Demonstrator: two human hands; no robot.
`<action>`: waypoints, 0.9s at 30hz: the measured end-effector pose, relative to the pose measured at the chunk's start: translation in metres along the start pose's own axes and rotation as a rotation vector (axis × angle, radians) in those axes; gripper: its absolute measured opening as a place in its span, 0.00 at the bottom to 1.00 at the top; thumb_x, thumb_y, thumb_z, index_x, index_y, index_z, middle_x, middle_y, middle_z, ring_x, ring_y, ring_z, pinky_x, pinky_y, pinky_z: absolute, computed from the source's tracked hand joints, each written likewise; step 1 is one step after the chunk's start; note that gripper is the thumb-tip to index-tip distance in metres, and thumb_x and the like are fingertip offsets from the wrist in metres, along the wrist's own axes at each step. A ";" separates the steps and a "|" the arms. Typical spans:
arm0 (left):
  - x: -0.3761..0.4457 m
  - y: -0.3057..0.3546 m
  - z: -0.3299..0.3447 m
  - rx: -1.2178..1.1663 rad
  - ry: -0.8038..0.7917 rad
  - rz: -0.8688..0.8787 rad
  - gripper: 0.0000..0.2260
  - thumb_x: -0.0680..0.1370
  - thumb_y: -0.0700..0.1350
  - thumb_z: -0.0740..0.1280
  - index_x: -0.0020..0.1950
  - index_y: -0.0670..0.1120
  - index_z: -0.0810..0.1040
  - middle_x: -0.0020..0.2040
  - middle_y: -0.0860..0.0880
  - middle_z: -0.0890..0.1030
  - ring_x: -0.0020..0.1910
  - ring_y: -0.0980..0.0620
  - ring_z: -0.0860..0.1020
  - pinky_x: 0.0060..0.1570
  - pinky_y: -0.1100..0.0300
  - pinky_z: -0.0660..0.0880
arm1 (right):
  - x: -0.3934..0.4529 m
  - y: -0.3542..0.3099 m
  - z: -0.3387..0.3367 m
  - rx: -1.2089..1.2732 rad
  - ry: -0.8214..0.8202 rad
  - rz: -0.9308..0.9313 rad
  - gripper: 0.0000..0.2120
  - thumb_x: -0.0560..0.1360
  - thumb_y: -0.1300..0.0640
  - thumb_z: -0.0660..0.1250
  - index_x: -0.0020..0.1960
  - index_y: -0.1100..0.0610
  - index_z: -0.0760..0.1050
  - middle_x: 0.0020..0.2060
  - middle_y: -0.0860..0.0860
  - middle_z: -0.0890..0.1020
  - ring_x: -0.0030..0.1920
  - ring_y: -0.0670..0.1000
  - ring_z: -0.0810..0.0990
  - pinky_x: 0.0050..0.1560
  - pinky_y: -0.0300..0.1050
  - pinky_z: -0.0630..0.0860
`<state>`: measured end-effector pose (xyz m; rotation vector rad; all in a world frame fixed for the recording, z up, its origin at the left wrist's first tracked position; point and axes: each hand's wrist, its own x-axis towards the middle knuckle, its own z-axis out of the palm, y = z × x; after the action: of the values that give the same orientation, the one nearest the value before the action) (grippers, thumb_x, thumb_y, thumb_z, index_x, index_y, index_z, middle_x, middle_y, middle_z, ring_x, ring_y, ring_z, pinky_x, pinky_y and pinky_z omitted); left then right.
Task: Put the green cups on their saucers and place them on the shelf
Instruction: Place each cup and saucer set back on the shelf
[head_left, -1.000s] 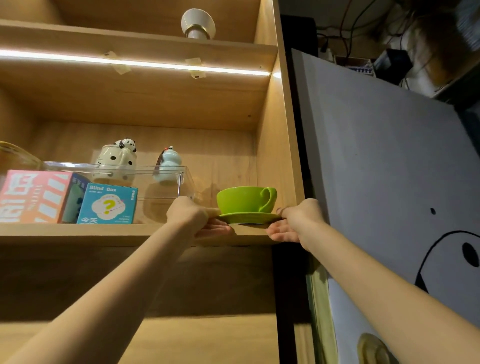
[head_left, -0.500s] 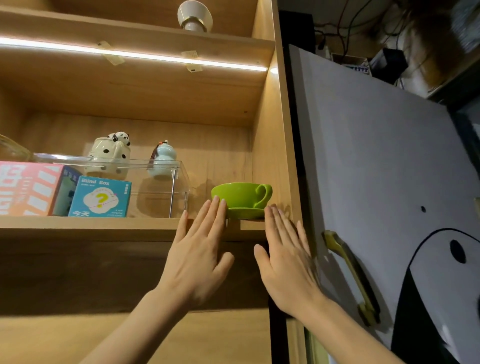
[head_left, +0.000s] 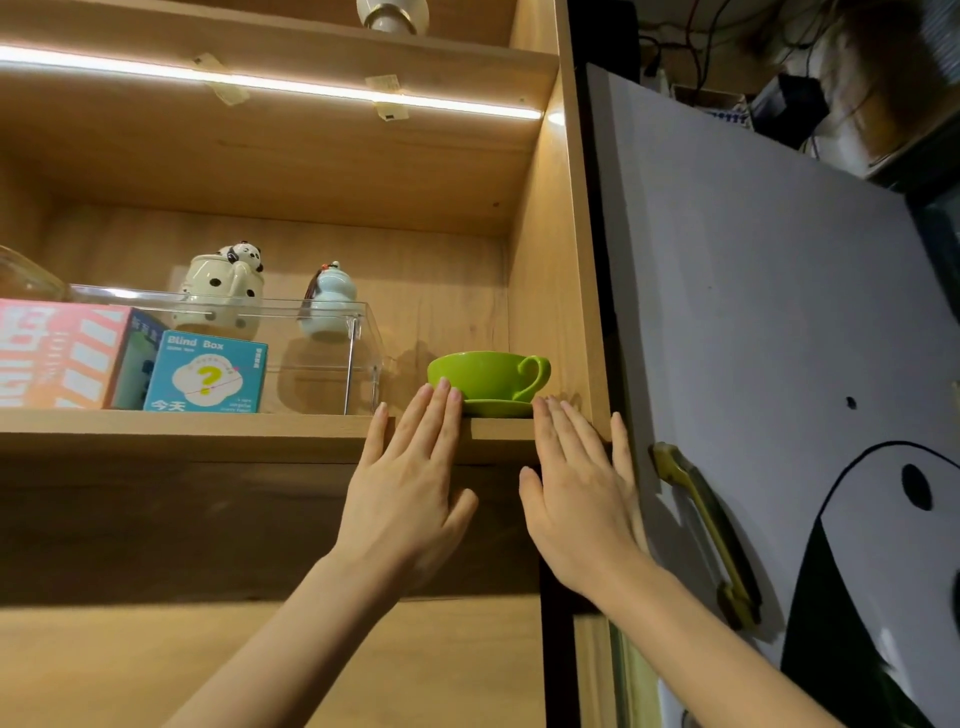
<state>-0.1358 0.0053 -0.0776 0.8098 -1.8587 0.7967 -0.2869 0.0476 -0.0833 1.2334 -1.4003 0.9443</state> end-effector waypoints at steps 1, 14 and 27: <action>0.000 0.001 -0.003 0.015 -0.025 0.001 0.34 0.69 0.60 0.40 0.70 0.50 0.29 0.74 0.52 0.34 0.73 0.52 0.33 0.69 0.54 0.31 | -0.001 -0.001 -0.003 0.017 -0.032 -0.007 0.27 0.72 0.50 0.57 0.68 0.60 0.69 0.65 0.55 0.76 0.67 0.53 0.73 0.67 0.59 0.58; 0.001 -0.004 -0.115 -0.543 -0.561 -0.271 0.22 0.75 0.48 0.64 0.67 0.45 0.69 0.64 0.43 0.76 0.63 0.45 0.73 0.60 0.55 0.71 | 0.025 -0.005 -0.098 0.485 -0.585 0.114 0.21 0.77 0.51 0.57 0.68 0.57 0.67 0.62 0.55 0.75 0.59 0.54 0.75 0.56 0.45 0.71; -0.149 -0.021 -0.127 -0.805 -0.704 -0.597 0.13 0.78 0.51 0.57 0.50 0.45 0.78 0.46 0.44 0.83 0.46 0.48 0.82 0.52 0.51 0.76 | -0.104 -0.052 -0.104 1.037 -0.883 0.351 0.14 0.78 0.52 0.57 0.56 0.59 0.75 0.42 0.54 0.82 0.39 0.53 0.82 0.37 0.42 0.76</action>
<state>-0.0045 0.1242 -0.1638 1.0740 -2.0828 -0.6728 -0.2190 0.1592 -0.1685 2.4305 -1.8990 1.5707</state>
